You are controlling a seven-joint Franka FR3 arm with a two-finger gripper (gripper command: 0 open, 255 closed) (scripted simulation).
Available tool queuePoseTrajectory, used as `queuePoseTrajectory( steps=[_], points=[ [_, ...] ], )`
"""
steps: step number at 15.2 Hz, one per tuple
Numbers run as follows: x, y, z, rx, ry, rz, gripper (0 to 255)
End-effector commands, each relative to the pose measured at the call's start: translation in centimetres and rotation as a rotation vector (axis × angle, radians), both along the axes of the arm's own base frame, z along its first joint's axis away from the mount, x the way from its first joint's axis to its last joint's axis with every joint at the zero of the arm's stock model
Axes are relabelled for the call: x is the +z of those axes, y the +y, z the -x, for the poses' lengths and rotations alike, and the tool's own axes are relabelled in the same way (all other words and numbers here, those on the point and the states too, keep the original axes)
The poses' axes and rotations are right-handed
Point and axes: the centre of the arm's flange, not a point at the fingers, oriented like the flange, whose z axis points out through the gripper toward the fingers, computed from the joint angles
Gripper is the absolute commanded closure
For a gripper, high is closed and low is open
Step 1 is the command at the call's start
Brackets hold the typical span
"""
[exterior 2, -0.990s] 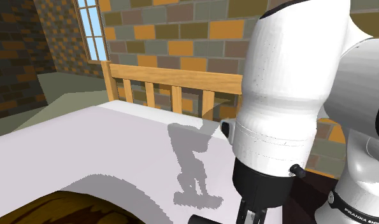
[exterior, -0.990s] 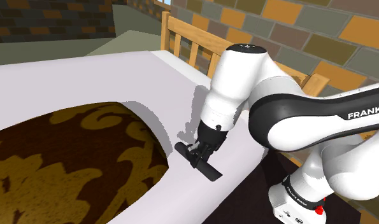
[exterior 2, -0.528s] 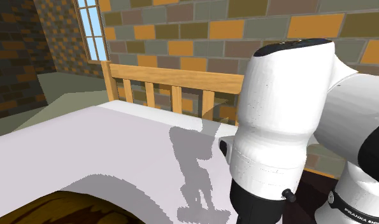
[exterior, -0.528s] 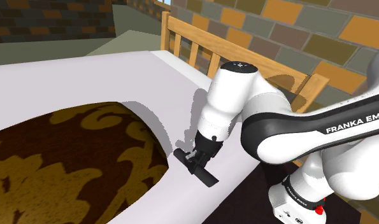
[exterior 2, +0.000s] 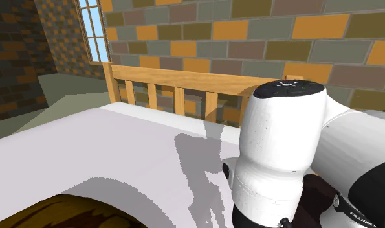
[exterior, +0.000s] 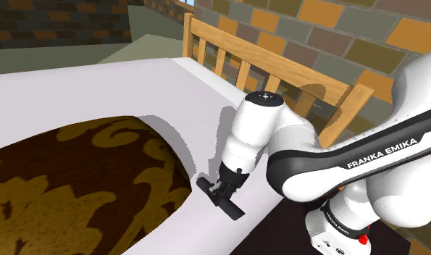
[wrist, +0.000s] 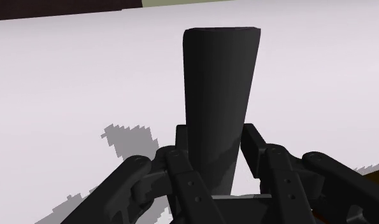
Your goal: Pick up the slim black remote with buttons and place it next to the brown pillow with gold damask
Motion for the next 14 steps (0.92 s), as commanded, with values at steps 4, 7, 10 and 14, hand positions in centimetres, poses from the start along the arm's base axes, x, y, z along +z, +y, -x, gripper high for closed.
queuePoseTrajectory(
  steps=[4, 7, 10, 14],
  points=[
    [-2.6, 0.1, -0.1, 0.0, -0.001, -0.001, 255],
    [-3.7, 0.1, -0.1, 0.0, -0.001, -0.001, 255],
    [-3.7, 0.1, -0.1, 0.0, -0.001, -0.001, 255],
    [-3.7, 0.1, -0.1, 0.0, -0.001, -0.001, 255]
  ],
)
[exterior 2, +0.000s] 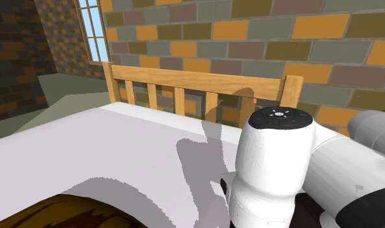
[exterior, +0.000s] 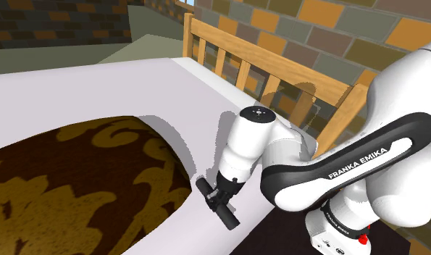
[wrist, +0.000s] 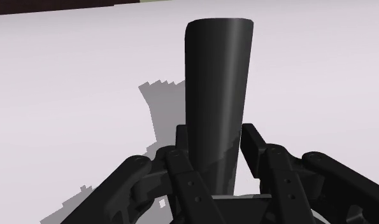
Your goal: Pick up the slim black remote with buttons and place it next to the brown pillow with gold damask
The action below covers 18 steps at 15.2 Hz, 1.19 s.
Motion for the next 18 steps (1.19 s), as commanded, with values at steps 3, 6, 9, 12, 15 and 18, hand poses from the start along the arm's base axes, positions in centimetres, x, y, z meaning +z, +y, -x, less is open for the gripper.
queuePoseTrajectory(
  steps=[3, 6, 9, 12, 15, 18],
  points=[
    [0.0, 0.0, 0.0, 0.0, 0.0, 0.0, 0],
    [0.0, 0.0, 0.0, 0.0, 0.0, 0.0, 0],
    [3.9, -0.3, 0.0, 0.0, 0.0, 0.0, 0],
    [5.0, -0.4, 0.0, 0.0, 0.0, 0.0, 0],
    [5.0, -0.4, 0.0, 0.0, 0.0, 0.0, 0],
    [5.0, -0.4, 0.0, 0.0, 0.0, 0.0, 0]
  ],
)
